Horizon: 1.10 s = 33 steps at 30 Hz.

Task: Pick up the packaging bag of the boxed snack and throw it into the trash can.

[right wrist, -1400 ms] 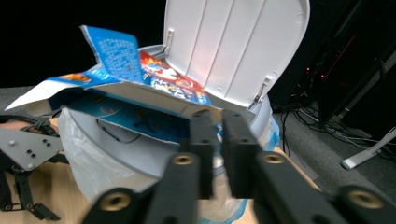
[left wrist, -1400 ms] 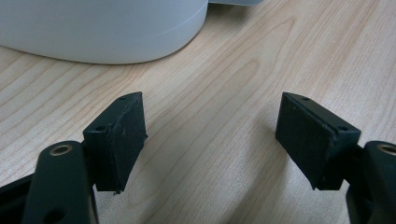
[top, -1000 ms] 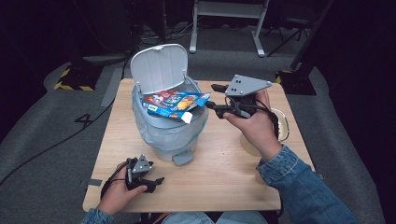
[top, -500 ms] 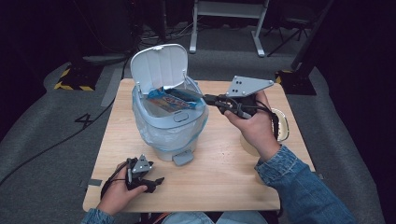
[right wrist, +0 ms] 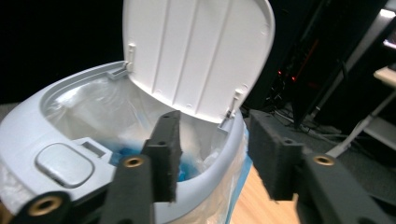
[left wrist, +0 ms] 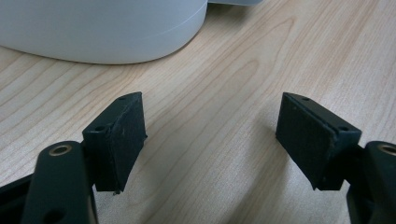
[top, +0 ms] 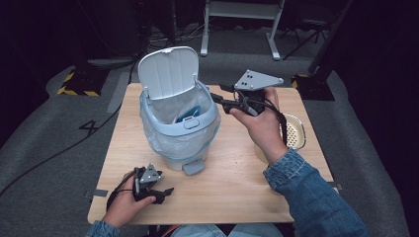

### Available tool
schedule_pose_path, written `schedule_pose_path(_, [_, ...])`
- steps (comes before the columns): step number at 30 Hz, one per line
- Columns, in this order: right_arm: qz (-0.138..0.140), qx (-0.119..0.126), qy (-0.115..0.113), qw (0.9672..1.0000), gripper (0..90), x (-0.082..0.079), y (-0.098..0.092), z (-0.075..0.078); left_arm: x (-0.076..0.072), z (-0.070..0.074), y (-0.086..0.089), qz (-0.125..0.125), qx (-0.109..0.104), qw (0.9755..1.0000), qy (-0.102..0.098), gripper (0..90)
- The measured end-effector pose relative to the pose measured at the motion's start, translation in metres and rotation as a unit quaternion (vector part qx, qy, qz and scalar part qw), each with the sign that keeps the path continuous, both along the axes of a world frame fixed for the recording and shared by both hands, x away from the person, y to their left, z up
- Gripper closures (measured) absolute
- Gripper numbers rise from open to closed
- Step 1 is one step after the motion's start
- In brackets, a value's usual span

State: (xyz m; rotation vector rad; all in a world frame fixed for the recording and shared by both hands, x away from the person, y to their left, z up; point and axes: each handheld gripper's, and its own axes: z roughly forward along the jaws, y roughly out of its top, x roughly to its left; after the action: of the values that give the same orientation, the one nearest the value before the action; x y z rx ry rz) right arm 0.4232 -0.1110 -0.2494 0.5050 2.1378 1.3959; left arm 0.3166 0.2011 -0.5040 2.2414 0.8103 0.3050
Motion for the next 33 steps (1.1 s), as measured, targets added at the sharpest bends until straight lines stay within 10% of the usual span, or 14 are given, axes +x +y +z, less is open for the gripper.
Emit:
schedule_pose_path(13, [-0.011,0.018,0.075,0.9970,40.7,-0.015,-0.052,-0.008,0.000,0.000,0.000,0.000,-0.001,1.0000,0.000,24.4])
schedule_pose_path(33, [-0.030,0.000,0.118,0.9925,34.1,-0.057,-0.142,-0.021,-0.001,0.000,0.000,0.003,-0.001,1.0000,0.001,24.3])
